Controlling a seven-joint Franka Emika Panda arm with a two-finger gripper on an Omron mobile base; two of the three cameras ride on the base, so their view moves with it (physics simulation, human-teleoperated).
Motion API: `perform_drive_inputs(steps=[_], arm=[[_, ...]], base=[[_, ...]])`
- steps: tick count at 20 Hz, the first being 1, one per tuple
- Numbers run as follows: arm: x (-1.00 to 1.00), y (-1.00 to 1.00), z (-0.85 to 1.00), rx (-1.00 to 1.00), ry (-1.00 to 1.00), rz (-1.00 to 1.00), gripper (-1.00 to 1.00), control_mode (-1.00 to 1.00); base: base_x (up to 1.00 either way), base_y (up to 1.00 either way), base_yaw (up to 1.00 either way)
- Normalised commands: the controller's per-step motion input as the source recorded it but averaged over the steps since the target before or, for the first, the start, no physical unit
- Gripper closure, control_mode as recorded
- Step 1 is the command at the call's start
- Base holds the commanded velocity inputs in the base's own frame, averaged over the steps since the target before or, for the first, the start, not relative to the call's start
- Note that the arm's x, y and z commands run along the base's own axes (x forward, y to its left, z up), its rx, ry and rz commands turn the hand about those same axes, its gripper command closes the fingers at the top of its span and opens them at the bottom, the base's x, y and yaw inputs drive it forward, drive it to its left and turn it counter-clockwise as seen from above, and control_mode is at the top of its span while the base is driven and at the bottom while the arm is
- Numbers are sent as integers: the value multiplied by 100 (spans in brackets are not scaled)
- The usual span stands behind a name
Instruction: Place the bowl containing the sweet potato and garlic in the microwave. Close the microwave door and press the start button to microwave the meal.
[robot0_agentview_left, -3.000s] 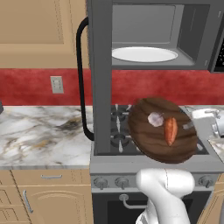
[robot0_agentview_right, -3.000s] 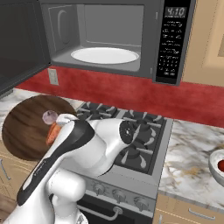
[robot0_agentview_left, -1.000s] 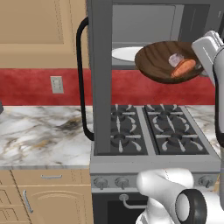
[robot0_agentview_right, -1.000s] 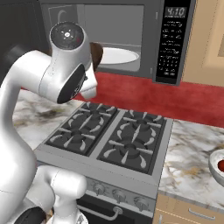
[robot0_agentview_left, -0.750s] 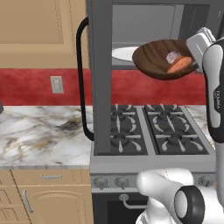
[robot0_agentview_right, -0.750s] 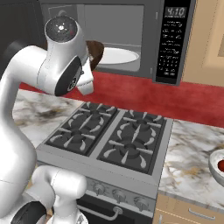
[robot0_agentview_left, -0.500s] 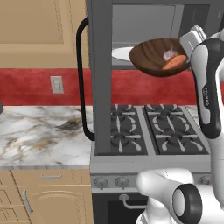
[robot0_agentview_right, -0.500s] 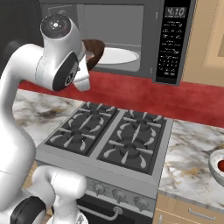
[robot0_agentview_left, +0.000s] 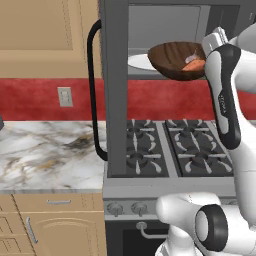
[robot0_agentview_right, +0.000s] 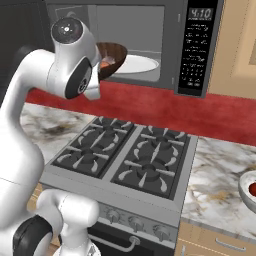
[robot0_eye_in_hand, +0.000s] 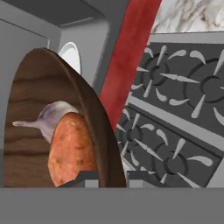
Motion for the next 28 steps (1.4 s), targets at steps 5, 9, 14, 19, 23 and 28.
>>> perform_drive_inputs(steps=[5,9,14,19,23,28], arm=[[29,0,0,12,0,-9,100,-100],[36,0,0,5,0,-2,100,-100],[50,0,-1,0,3,0,100,-100],[51,0,-11,0,4,0,100,-100],[48,0,-20,0,5,0,100,-100],[55,-1,-7,0,5,0,100,-100]], base=[[0,0,0],[0,0,0],[0,0,0],[0,0,0],[0,0,0],[0,0,0]])
